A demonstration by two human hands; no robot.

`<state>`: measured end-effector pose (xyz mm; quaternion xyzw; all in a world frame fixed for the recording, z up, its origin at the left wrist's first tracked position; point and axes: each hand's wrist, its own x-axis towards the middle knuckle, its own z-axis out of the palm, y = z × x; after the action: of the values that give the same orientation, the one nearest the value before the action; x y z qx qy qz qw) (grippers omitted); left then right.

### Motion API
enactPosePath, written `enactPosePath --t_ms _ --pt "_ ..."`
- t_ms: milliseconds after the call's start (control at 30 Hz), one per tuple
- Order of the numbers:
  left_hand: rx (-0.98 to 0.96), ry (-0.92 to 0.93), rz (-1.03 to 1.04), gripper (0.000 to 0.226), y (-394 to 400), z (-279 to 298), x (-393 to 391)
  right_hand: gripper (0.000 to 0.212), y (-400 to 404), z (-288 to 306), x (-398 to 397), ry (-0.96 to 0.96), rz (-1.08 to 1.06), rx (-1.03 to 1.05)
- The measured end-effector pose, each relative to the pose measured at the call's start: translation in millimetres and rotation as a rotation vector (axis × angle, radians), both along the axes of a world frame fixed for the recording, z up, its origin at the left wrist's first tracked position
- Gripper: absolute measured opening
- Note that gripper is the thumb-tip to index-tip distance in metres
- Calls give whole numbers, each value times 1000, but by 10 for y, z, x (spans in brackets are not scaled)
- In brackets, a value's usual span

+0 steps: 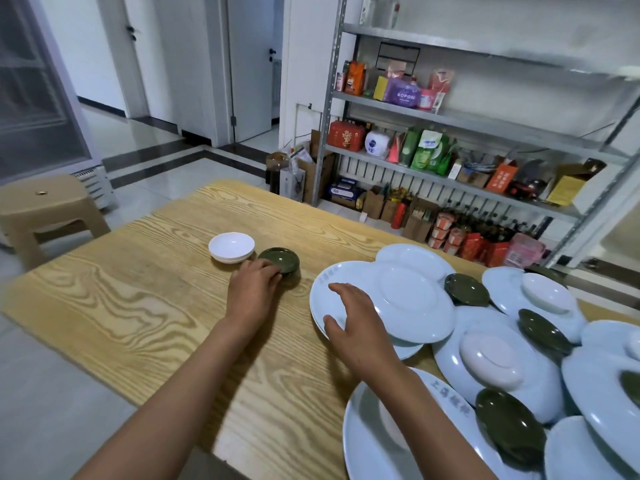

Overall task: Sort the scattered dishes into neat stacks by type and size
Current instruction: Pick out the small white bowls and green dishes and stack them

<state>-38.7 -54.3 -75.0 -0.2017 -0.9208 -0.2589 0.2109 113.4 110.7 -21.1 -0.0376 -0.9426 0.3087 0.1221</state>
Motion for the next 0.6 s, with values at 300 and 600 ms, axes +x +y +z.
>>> enactPosePath --t_ms 300,600 --pt "-2 55 -81 33 26 146 347 50 97 103 320 62 -52 -42" --pt "71 141 -392 30 681 451 1466 44 608 108 1230 150 -288 3"
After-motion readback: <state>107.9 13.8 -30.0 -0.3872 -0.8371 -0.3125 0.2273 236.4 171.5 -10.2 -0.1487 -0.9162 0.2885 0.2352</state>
